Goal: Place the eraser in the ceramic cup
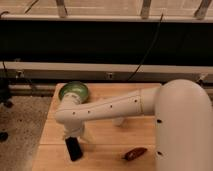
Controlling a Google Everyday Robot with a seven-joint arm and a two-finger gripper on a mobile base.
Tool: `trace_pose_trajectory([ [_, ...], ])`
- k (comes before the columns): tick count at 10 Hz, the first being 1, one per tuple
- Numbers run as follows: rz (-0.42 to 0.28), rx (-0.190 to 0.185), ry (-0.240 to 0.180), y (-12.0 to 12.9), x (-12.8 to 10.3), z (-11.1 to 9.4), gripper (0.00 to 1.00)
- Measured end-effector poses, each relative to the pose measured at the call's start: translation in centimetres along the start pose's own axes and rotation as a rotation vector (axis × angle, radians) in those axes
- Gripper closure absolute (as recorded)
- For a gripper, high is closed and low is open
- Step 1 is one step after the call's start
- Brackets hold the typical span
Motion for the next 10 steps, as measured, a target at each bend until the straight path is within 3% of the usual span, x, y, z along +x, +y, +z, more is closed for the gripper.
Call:
trace_pose_trajectory([
  [3,-0.037,-0.003,-0.028,-1.1,-0.8,1.4,0.2],
  [10,-0.078,-0.05,-0.059,-1.9,-1.5,3.3,0.2],
])
